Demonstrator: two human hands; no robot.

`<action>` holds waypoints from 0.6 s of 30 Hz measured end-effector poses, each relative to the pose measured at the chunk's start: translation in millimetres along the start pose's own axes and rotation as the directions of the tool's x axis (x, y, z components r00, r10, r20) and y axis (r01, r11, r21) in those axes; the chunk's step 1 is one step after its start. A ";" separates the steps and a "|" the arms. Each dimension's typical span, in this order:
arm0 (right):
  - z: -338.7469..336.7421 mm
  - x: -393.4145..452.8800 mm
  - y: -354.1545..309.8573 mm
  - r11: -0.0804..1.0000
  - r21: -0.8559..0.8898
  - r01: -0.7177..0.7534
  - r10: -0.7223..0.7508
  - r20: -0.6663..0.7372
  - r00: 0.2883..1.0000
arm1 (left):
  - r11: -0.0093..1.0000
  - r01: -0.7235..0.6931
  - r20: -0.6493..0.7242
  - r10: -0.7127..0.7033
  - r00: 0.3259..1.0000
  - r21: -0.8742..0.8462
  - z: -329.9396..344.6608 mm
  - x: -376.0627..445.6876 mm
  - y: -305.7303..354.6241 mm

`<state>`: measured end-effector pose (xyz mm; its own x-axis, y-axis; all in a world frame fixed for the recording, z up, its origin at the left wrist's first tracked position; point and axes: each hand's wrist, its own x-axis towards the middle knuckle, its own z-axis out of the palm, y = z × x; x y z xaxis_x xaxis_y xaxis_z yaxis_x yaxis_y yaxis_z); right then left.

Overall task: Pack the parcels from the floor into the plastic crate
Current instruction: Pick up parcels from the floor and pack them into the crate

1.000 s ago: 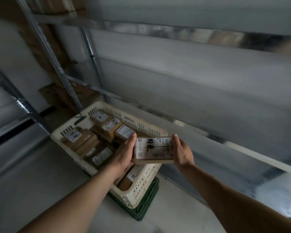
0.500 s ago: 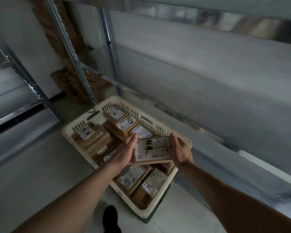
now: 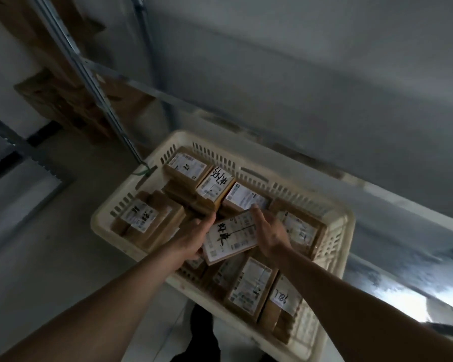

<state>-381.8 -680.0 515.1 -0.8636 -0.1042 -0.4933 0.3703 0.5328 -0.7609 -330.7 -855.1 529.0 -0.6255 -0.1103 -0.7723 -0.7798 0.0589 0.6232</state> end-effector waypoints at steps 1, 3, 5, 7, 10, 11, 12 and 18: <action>6.4 2.2 -0.1 1.000 -0.021 0.012 -0.012 0.024 1.000 | 0.999 0.028 0.012 -0.028 1.000 0.016 -4.2 8.2 -4.7; 21.2 13.1 3.5 0.997 -0.069 0.018 -0.014 0.050 0.999 | 0.994 0.084 0.020 -0.086 0.996 0.074 -11.2 25.7 -16.3; 31.5 24.8 8.8 0.993 -0.121 -0.003 0.013 0.083 0.997 | 0.979 0.136 0.019 -0.141 0.990 0.150 -15.0 45.5 -29.5; 39.6 37.1 17.0 0.983 -0.179 -0.025 0.044 0.104 0.994 | 0.960 0.175 0.032 -0.186 0.982 0.218 -15.7 61.3 -41.7; 48.6 51.4 26.8 0.968 -0.248 -0.038 0.073 0.136 0.988 | 0.929 0.212 0.062 -0.242 0.968 0.303 -15.8 80.2 -53.1; 51.4 55.7 31.1 0.964 -0.262 -0.041 0.082 0.147 0.986 | 0.917 0.220 0.064 -0.255 0.965 0.333 -15.6 85.1 -56.0; 54.4 59.0 34.2 0.959 -0.282 -0.043 0.090 0.158 0.983 | 0.905 0.230 0.063 -0.269 0.961 0.357 -15.3 90.0 -59.1; 69.1 68.5 49.2 0.922 -0.386 -0.037 0.160 0.292 0.943 | 0.761 0.213 0.128 -0.362 0.923 0.613 -13.6 107.1 -71.7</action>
<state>-399.0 -718.9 414.7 -0.6555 -0.2580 -0.7097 0.2409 0.8193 -0.5203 -341.5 -884.6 403.3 -0.2978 0.0042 -0.9546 -0.7411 0.6292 0.2340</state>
